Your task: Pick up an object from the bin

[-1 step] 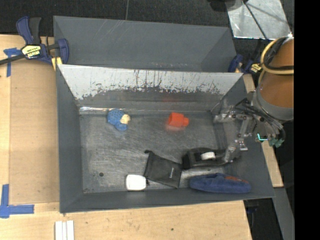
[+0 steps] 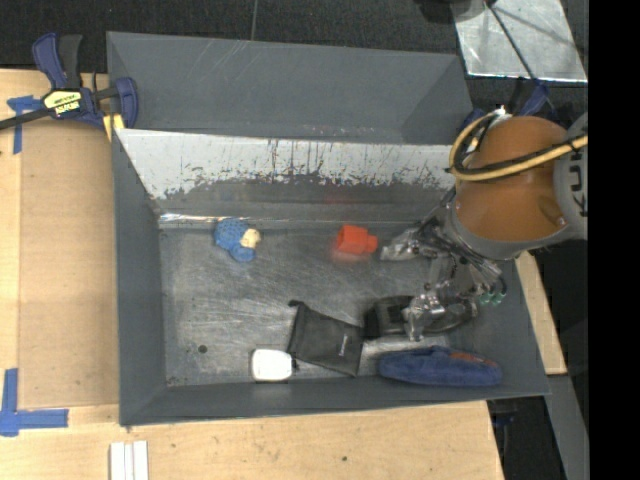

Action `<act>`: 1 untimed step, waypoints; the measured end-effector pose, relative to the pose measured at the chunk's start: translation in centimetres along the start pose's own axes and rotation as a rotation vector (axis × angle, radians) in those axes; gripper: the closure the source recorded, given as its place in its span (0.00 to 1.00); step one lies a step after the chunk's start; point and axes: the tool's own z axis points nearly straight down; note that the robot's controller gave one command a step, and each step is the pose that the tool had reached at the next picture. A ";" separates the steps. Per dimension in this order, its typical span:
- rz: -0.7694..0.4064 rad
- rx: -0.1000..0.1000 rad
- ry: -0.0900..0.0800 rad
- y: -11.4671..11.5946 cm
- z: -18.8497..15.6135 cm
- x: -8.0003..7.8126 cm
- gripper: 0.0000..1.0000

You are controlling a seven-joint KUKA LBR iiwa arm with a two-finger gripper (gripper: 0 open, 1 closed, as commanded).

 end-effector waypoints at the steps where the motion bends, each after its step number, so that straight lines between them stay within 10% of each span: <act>1: -0.079 0.014 -0.004 -1.1 0.7 -0.2 0.00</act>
Offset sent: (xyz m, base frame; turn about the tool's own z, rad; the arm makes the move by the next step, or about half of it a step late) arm 0.0122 -0.0098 -0.0505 -0.2333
